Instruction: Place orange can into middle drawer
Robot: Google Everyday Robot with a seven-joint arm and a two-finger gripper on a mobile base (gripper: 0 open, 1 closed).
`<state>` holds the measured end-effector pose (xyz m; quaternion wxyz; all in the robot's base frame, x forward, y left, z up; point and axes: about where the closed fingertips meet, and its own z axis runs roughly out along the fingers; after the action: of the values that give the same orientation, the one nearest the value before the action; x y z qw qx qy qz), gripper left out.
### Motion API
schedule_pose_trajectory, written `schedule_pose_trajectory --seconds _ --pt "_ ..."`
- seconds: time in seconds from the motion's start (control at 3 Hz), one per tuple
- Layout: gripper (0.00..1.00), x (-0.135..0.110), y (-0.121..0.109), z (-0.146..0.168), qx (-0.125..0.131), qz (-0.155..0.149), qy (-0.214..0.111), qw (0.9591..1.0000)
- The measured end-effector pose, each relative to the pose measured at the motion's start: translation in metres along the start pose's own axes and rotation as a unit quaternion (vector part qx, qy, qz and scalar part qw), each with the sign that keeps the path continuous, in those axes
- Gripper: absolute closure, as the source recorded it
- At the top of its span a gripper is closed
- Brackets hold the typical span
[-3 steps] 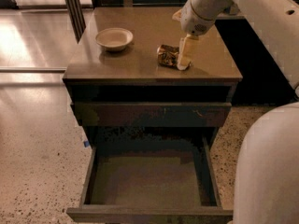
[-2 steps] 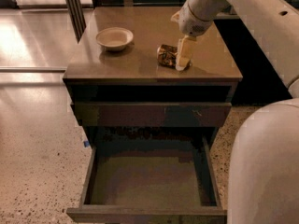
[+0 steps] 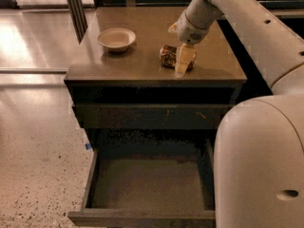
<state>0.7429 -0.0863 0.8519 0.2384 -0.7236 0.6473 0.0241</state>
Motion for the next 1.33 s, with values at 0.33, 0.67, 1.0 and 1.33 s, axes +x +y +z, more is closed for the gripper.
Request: schedule_pose_trajectory --seconds 0.33,0.67,1.0,1.33 --pt "0.00 0.0127 0.0036 0.0114 -0.026 0.036 0.024 0.9987" --pt "0.19 0.0155 0.0051 0.0117 -0.029 0.042 0.027 0.9983" --pt "0.42 0.0155 0.0051 0.0117 -0.029 0.042 0.027 0.9983" --pt "0.73 0.0155 0.0051 0.0118 -0.029 0.042 0.027 0.9983"
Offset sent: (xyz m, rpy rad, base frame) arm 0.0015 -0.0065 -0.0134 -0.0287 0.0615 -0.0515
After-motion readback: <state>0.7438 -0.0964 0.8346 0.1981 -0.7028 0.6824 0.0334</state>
